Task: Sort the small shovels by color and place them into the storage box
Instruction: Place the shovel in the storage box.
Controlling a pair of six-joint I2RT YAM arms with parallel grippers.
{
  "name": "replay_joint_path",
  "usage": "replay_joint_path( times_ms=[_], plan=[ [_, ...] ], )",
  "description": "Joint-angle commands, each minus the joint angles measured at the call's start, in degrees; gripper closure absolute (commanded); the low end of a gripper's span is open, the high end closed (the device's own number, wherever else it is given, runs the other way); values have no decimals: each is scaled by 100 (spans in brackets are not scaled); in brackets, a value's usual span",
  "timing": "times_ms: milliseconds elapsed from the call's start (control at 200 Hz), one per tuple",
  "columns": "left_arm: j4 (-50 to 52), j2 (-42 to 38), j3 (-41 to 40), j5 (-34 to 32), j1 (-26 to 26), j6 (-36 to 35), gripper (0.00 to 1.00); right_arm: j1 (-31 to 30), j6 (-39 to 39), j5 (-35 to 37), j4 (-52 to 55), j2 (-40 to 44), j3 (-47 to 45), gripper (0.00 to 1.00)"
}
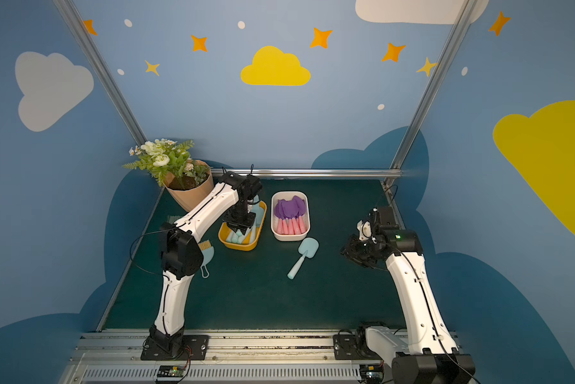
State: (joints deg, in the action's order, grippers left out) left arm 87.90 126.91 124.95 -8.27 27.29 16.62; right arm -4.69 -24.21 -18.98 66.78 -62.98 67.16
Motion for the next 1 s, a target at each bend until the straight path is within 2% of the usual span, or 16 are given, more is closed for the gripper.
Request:
replay_joint_path(
  times_ms=[0, 450, 996],
  plan=[
    [-56, 109, -87, 124, -72, -63, 98, 12, 24, -18, -51, 5, -36, 61],
    [-316, 314, -503, 150, -138, -151, 98, 12, 30, 26, -51, -27, -115, 61],
    [-313, 749, -170, 203, -103, -362, 98, 12, 26, 46, -90, -103, -155, 61]
  ],
)
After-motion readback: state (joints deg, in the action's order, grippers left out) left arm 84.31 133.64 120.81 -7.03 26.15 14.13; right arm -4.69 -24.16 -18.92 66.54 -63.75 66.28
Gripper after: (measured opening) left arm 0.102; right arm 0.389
